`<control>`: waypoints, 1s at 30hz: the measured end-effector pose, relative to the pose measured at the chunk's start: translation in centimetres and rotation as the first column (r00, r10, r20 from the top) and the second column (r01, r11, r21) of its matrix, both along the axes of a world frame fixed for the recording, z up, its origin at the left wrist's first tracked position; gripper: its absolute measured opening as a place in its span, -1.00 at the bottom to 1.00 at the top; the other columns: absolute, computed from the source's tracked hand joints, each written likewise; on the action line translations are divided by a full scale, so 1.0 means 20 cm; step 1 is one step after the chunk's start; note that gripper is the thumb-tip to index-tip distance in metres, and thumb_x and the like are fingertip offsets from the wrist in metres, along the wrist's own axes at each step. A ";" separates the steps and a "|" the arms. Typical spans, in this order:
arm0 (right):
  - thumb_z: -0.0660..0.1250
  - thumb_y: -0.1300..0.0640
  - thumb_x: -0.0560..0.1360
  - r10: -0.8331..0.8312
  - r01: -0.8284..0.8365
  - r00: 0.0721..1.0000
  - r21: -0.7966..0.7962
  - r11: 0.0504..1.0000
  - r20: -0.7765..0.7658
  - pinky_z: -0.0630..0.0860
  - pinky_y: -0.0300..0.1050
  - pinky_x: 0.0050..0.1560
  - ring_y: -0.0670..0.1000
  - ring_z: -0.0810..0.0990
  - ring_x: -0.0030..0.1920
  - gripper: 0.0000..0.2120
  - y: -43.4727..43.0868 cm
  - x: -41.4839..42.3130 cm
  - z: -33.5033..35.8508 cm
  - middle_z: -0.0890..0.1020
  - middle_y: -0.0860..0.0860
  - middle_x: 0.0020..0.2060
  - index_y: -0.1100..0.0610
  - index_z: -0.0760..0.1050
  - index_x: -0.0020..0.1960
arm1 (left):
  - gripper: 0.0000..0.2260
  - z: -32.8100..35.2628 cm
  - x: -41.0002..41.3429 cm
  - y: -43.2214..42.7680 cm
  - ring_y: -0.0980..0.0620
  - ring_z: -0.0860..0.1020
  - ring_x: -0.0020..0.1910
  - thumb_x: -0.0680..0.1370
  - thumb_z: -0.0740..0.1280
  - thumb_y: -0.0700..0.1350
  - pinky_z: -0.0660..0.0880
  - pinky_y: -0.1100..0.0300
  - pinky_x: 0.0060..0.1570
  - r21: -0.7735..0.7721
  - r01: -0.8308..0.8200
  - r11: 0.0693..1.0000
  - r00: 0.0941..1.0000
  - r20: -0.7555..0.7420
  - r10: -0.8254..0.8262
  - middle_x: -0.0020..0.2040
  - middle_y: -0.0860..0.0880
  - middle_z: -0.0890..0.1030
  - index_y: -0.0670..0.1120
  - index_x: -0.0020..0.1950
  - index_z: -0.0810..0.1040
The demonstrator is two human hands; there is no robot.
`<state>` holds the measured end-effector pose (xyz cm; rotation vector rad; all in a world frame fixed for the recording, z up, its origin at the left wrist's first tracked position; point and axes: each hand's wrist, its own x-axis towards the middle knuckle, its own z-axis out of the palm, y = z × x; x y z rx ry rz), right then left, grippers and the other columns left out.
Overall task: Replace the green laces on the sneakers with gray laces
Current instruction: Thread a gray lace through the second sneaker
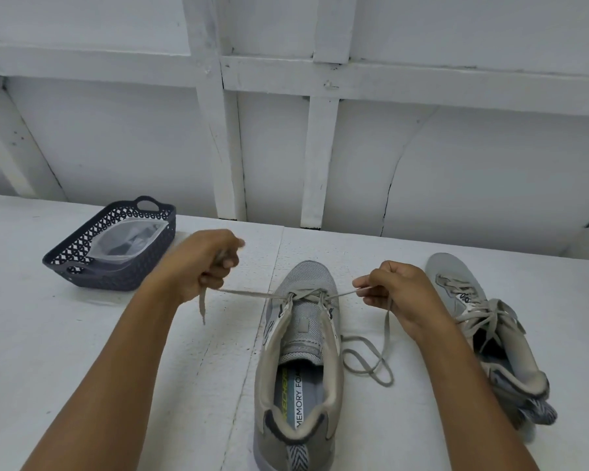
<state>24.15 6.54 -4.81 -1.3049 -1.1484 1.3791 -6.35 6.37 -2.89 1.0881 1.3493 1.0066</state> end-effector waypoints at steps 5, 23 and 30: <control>0.16 0.45 0.52 0.024 -0.026 0.992 -0.018 0.999 -0.127 0.63 0.00 -0.10 0.14 0.69 -0.23 -0.71 0.00 -0.03 -0.01 0.70 0.23 -0.25 0.16 0.29 -0.29 | -0.65 -0.05 0.06 -0.02 0.09 0.31 -0.47 0.46 0.51 0.09 0.25 0.23 -0.53 -0.183 0.244 0.952 0.810 -0.501 -0.304 -0.20 -0.07 0.63 -0.12 -0.02 0.48; 0.45 0.18 0.50 0.311 -0.410 0.827 0.123 0.904 0.467 0.49 -0.27 -0.14 -0.15 0.61 -0.23 -0.96 0.02 -0.10 0.01 0.70 -0.05 -0.28 0.11 0.66 -0.13 | -0.88 0.02 0.23 -0.03 0.16 0.62 -0.11 0.49 0.49 -0.06 0.58 0.06 -0.01 0.078 0.482 0.872 0.698 -0.636 -0.329 -0.08 0.06 0.67 0.00 -0.04 0.60; 0.51 0.13 0.44 0.326 -0.504 0.677 0.092 0.859 0.660 0.45 -0.28 -0.18 -0.22 0.55 -0.30 -0.95 0.07 -0.13 0.05 0.66 -0.19 -0.32 0.00 0.67 -0.17 | -0.98 0.01 0.24 -0.02 -0.05 0.62 -0.04 0.53 0.43 -0.05 0.54 -0.10 0.13 -0.008 0.517 0.856 0.617 -0.690 -0.379 -0.11 0.00 0.69 0.02 -0.07 0.64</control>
